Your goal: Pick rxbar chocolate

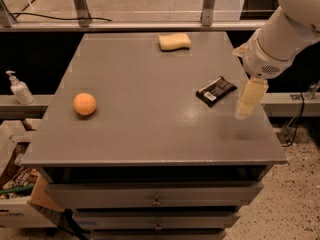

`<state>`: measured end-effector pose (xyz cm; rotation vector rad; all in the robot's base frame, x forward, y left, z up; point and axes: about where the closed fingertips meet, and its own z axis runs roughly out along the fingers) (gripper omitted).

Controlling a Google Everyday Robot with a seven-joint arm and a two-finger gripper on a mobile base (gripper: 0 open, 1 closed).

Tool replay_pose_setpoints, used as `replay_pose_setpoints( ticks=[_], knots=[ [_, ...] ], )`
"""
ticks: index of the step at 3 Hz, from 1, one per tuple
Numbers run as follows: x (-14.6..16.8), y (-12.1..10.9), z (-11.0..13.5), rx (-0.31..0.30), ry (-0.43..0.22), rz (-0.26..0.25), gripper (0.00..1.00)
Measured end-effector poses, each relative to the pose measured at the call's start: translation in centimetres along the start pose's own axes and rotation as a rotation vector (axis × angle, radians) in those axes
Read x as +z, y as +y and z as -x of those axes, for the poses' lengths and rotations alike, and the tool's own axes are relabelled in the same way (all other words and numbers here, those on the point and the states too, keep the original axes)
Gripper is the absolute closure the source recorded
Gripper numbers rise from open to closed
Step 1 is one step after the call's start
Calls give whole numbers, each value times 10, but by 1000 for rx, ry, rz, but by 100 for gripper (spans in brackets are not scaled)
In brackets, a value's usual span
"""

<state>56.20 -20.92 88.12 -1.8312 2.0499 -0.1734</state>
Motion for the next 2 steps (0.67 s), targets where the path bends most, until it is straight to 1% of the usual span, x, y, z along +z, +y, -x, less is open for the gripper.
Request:
replay_pose_setpoints(
  ticks=[1,2],
  knots=[
    [29,-17,1,-8,46,15,0],
    [54,-32,-1,4,78,46,0]
  ],
)
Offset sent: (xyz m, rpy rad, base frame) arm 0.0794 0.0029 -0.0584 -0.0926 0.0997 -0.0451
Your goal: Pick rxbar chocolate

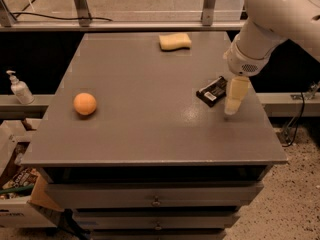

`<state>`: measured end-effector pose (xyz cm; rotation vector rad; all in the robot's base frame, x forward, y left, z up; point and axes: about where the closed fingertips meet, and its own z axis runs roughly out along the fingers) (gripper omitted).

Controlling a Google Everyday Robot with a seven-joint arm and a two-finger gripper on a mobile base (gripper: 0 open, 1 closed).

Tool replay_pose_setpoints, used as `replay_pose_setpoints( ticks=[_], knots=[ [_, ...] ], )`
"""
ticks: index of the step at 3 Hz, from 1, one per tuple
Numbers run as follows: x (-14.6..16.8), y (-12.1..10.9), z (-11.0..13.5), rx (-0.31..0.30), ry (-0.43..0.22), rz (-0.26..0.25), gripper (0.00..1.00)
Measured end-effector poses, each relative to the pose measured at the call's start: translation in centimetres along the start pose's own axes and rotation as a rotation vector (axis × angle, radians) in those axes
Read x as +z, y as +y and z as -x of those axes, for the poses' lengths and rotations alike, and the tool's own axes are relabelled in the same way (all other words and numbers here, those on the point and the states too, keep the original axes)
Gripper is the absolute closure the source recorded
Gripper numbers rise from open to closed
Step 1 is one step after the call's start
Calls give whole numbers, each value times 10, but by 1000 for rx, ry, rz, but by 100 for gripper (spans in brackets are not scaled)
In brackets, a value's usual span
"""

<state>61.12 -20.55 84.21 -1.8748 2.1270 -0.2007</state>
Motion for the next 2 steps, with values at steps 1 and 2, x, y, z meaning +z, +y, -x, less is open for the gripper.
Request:
replay_pose_setpoints(
  ticks=[1,2],
  knots=[
    [16,-12,5,7,14,22,0],
    [25,-20,8,8,12,47,0]
  ],
)
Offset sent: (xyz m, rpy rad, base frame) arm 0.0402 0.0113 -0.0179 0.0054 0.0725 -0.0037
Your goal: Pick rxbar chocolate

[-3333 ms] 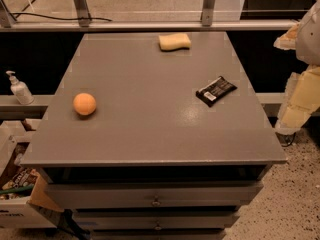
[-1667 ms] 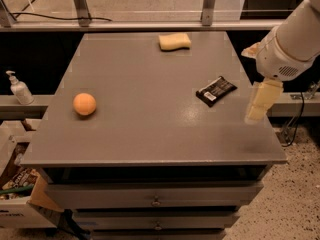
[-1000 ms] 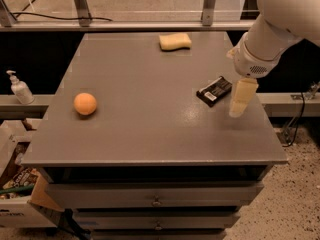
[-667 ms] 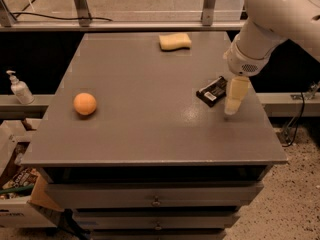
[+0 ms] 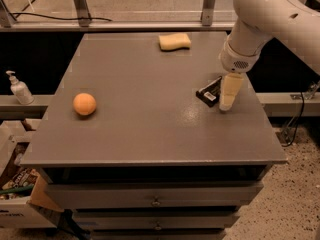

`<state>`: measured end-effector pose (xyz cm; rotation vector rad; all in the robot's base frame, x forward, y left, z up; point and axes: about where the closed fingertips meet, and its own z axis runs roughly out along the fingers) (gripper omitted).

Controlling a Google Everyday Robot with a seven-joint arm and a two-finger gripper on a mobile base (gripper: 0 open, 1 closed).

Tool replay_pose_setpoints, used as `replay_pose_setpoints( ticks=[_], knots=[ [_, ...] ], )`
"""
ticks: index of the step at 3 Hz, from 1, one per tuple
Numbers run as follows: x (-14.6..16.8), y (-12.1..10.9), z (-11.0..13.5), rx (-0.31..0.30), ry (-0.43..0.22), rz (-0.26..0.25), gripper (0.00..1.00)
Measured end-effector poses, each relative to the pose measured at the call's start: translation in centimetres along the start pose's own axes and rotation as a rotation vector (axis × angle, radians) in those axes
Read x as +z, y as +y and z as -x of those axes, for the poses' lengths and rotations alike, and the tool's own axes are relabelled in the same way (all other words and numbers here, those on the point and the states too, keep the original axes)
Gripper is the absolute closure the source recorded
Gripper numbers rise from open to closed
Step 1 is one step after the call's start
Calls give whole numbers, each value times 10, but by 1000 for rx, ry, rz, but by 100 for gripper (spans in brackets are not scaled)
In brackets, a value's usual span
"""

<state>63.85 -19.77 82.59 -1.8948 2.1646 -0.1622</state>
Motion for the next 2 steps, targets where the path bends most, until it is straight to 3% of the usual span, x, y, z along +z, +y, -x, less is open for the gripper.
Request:
replay_pose_setpoints(
  ticks=[1,2],
  knots=[
    [7,1,-2,-5,-6,32,17],
    [10,0,-7,2,-5,48,41]
  ],
)
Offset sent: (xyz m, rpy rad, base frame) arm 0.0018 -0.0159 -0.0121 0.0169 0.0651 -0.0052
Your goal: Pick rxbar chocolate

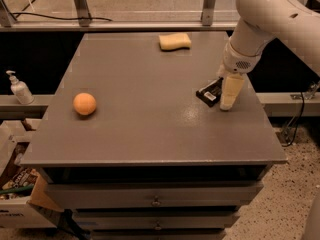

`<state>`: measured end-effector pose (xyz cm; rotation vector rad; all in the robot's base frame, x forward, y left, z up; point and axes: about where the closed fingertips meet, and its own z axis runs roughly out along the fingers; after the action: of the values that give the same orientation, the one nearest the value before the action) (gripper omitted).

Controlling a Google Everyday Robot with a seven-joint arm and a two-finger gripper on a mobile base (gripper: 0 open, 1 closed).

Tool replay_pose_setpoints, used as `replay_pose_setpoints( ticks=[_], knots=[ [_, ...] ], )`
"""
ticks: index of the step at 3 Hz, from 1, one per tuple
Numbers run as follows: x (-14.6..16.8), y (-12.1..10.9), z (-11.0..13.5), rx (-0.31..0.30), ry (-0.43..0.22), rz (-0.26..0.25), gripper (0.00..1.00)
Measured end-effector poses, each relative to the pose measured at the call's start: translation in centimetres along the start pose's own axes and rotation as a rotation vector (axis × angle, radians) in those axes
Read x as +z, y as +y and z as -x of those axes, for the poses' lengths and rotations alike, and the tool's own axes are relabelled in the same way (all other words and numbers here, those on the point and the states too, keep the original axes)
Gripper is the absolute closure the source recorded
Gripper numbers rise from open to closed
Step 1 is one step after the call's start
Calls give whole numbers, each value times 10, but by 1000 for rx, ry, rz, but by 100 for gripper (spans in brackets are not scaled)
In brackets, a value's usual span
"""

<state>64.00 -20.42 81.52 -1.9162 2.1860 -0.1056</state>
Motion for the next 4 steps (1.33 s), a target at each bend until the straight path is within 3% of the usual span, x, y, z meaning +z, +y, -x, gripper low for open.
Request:
replay_pose_setpoints(
  ticks=[2,3,4],
  knots=[
    [-10,-2,1,0,0,0,87],
    [-25,2,-7,22,-22,-15,100],
    [-50,13,-11,49,-70,-26,100]
  ],
)
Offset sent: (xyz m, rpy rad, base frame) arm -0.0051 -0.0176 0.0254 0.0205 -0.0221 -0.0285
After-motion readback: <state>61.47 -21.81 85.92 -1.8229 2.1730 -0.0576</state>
